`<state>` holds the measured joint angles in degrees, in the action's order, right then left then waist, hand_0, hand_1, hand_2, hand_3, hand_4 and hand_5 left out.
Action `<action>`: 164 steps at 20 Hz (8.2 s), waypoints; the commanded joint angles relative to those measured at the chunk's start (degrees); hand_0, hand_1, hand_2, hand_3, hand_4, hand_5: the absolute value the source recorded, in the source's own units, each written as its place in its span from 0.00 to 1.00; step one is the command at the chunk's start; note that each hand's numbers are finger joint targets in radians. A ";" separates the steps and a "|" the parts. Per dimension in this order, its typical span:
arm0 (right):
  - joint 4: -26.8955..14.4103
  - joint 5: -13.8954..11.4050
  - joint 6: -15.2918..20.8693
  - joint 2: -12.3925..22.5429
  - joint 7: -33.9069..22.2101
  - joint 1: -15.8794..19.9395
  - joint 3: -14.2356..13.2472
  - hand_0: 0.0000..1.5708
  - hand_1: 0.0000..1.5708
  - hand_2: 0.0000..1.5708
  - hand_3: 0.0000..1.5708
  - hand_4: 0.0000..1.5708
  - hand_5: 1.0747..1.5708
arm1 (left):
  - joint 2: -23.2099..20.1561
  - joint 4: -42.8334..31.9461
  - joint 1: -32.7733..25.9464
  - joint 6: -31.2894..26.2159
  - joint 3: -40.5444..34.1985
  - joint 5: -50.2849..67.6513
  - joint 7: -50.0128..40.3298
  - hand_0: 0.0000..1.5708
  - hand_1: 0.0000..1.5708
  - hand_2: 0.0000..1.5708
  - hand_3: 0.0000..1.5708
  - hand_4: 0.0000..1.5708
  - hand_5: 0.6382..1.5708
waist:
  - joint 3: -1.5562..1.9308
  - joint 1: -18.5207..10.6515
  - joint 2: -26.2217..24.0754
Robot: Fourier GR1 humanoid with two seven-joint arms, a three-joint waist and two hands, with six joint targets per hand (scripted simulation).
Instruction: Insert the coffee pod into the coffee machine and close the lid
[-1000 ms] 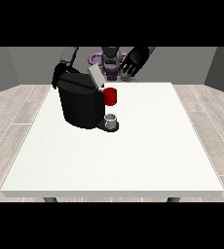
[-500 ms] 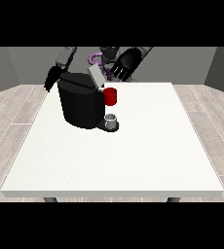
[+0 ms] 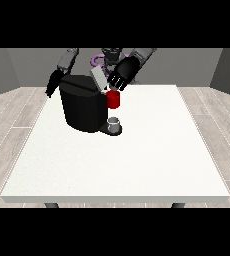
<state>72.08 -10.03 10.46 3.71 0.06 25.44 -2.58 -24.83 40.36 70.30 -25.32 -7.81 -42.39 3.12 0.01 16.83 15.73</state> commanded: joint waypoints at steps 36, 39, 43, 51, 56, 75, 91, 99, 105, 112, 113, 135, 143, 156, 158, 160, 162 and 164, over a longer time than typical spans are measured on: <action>-1.16 2.01 -0.80 2.80 0.39 2.04 -3.58 0.00 0.00 0.00 0.00 0.00 1.00 | -2.49 -2.03 2.32 4.73 3.44 -6.34 5.19 0.77 0.77 0.78 0.70 0.00 1.00 | 0.02 0.05 3.11; 0.23 0.13 1.11 1.03 -1.13 3.84 -1.57 0.00 0.00 0.00 0.00 0.00 1.00 | -3.47 -2.49 3.49 7.37 3.49 -7.45 6.93 0.74 0.74 0.75 0.67 0.00 1.00 | 0.00 0.75 6.01; 2.63 -0.23 -0.30 0.37 -1.27 -0.11 0.66 0.00 0.00 0.00 0.00 0.03 1.00 | -2.62 -4.45 0.83 9.11 2.30 -6.98 7.18 0.71 0.71 0.72 0.65 0.00 1.00 | -0.01 2.73 4.52; 0.88 -0.39 0.61 1.54 0.93 3.83 -1.00 0.00 0.00 0.00 0.00 0.00 1.00 | -4.20 -3.82 6.36 10.02 -0.18 -5.72 8.24 0.78 0.78 0.76 0.60 0.00 1.00 | 0.01 2.40 8.15; 1.10 -1.90 2.42 0.63 -2.11 4.24 -0.24 0.00 0.00 0.00 0.00 0.14 1.00 | -5.54 -4.60 6.55 8.90 0.25 -6.24 10.72 0.78 0.78 0.77 0.62 0.00 1.00 | 0.00 1.91 7.46; 2.49 -1.86 0.90 1.84 -2.01 3.32 -0.02 0.00 0.00 0.00 0.00 0.08 1.00 | -8.11 -5.66 3.99 14.98 1.72 -10.60 15.83 0.00 0.00 0.33 0.28 0.00 1.00 | -0.02 1.73 7.55; -4.40 0.68 1.75 -1.84 6.52 -12.48 -1.48 0.00 0.00 0.00 0.00 0.00 1.00 | 5.95 -3.16 -10.12 11.67 1.43 -5.69 11.26 0.00 0.00 0.18 0.00 0.00 1.00 | 0.02 -8.84 -12.10; 0.02 3.47 -1.83 -1.06 3.11 -15.45 -1.60 0.00 0.00 0.00 0.00 0.00 1.00 | 19.37 -6.89 -23.99 10.60 -17.29 17.54 16.65 0.00 0.00 0.00 0.00 0.00 1.00 | -0.23 -15.73 -25.40; 2.12 7.25 -9.38 3.59 2.26 -13.28 -2.76 0.00 0.00 0.00 0.00 0.00 1.00 | 23.46 -6.51 -32.05 8.71 -15.53 18.30 16.08 0.00 0.00 0.00 0.00 0.25 1.00 | 0.01 -21.80 -31.39; 3.80 4.32 -8.95 5.47 -1.91 -7.09 -1.42 0.00 0.00 0.00 0.00 0.05 1.00 | 24.77 -0.16 -38.56 8.61 -12.39 19.80 15.81 0.00 0.00 0.00 0.00 0.26 1.00 | -0.01 -24.87 -29.68; -1.86 5.00 -7.81 6.33 -1.81 -5.58 -4.51 0.00 0.00 0.00 0.00 0.00 1.00 | 24.78 -0.23 -38.34 8.31 -8.01 23.94 14.39 0.00 0.00 0.00 0.00 0.26 1.00 | 0.01 -27.72 -31.44; -12.82 12.58 -9.07 5.63 -5.51 8.39 -8.26 0.00 0.00 0.00 0.00 0.00 1.00 | 23.78 28.75 -50.33 7.99 -1.44 34.11 4.68 0.00 0.00 0.00 0.00 0.17 1.00 | -0.01 -28.90 -19.13; -15.52 11.85 -11.54 7.48 -4.15 12.91 -7.04 0.00 0.00 0.00 0.00 0.00 1.00 | 23.58 36.32 -56.34 9.51 1.35 33.62 6.18 0.00 0.00 0.00 0.00 0.23 1.00 | -0.01 -27.97 -15.55; -16.82 11.06 -16.20 8.27 -0.24 16.69 -4.69 0.00 0.00 0.00 0.00 0.10 1.00 | 19.97 41.94 -57.51 10.58 -1.04 36.59 2.60 0.00 0.00 0.00 0.00 0.22 1.00 | -0.01 -26.94 -12.55; -16.95 6.95 -12.53 7.32 -1.83 19.01 -1.98 0.00 0.00 0.00 0.00 0.08 1.00 | 21.60 41.50 -57.44 11.42 0.96 35.32 1.82 0.00 0.00 0.00 0.00 0.23 1.00 | -0.02 -27.69 -12.32; -16.33 7.46 -12.01 6.81 -0.50 22.21 -2.57 0.00 0.00 0.00 0.00 0.07 1.00 | 21.15 40.86 -55.82 12.28 0.90 34.35 2.56 0.00 0.00 0.00 0.00 0.22 1.00 | -0.01 -28.74 -9.70; -16.88 7.07 -10.37 6.69 -3.65 23.86 -2.91 0.00 0.00 0.00 0.00 0.00 1.00 | 22.27 42.06 -56.04 12.70 1.75 34.54 1.61 0.00 0.00 0.00 0.00 0.23 1.00 | -0.02 -29.67 -10.99; -14.90 6.82 -11.68 5.36 -7.73 24.17 -0.69 0.00 0.00 0.00 0.00 0.00 1.00 | 21.15 38.98 -57.50 11.01 0.27 36.01 1.22 0.00 0.00 0.00 0.00 0.24 1.00 | -0.04 -28.38 -13.55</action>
<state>55.59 -2.47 -0.29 11.43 -6.40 46.13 -6.07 -3.82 80.84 13.77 -14.07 -7.27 -6.99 5.16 0.36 -10.76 3.98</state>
